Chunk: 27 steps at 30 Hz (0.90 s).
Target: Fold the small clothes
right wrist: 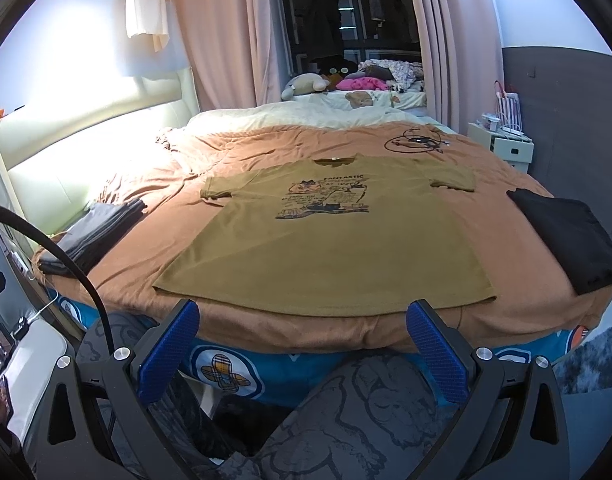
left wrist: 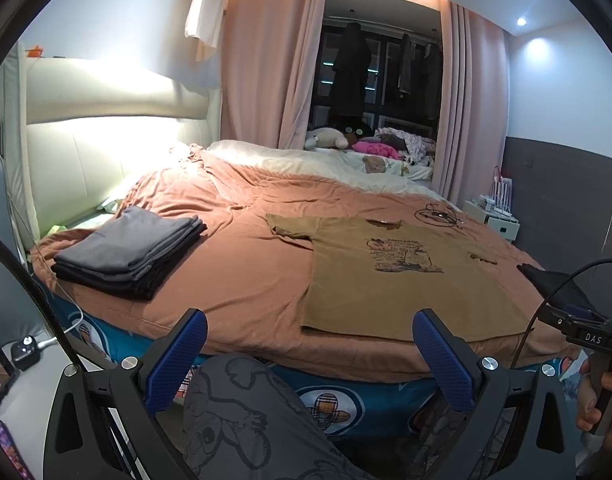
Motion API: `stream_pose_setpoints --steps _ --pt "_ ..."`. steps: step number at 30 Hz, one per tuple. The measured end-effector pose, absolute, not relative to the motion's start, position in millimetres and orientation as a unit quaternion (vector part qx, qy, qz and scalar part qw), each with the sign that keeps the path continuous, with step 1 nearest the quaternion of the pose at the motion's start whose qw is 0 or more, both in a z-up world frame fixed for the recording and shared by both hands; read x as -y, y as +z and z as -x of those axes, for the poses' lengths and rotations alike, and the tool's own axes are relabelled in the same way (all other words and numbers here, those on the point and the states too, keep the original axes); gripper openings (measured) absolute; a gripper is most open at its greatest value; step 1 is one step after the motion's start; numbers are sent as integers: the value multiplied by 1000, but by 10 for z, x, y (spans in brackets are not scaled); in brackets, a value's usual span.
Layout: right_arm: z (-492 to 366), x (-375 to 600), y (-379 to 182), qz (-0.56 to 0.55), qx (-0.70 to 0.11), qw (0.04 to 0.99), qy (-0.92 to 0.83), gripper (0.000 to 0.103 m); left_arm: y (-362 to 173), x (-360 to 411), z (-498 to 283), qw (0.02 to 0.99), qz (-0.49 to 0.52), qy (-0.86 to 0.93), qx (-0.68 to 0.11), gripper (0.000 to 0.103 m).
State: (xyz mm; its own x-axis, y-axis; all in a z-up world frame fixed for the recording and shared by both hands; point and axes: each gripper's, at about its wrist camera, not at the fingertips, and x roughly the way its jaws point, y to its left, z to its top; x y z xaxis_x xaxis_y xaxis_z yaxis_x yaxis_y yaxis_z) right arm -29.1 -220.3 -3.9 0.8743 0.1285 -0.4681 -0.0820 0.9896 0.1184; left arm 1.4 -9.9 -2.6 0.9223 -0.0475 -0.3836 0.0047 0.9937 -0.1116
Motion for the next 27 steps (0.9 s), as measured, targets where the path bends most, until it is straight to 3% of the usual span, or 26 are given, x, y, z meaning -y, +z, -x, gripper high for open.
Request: stream_pose_setpoints --steps 27 --pt "493 2154 85 -30 -235 971 41 103 -36 23 221 980 58 -31 -187 103"
